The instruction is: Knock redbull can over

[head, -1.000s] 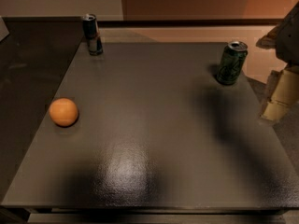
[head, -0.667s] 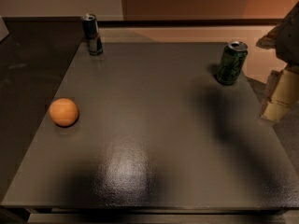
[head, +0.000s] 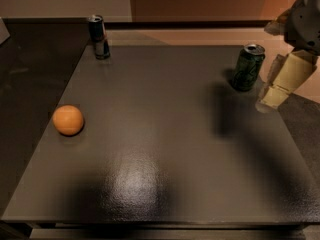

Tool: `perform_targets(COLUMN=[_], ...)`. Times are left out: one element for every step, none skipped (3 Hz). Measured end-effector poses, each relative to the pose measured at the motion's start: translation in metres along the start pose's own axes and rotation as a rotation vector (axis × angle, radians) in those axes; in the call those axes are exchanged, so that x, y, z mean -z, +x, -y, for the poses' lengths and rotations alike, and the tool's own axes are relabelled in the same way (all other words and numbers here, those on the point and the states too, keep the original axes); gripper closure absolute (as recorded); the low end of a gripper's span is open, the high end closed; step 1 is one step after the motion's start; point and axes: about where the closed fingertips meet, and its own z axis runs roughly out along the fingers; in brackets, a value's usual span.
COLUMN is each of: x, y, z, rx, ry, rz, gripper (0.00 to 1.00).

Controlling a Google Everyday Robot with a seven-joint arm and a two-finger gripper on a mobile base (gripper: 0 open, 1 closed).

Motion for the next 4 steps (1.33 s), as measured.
perform_targets(x=[-0.009,-0.037,-0.064,-0.087], y=[-0.033,-0.069,-0.1,-0.129], z=[0.023,0.045,0.065,0.082], rx=[-0.004,-0.023,-0.058,-0.096], ry=[0.031,0.052,0.057,0.038], rz=[0.11,0.21,0.29,0.356], gripper=[0.0,0.0,0.0,0.0])
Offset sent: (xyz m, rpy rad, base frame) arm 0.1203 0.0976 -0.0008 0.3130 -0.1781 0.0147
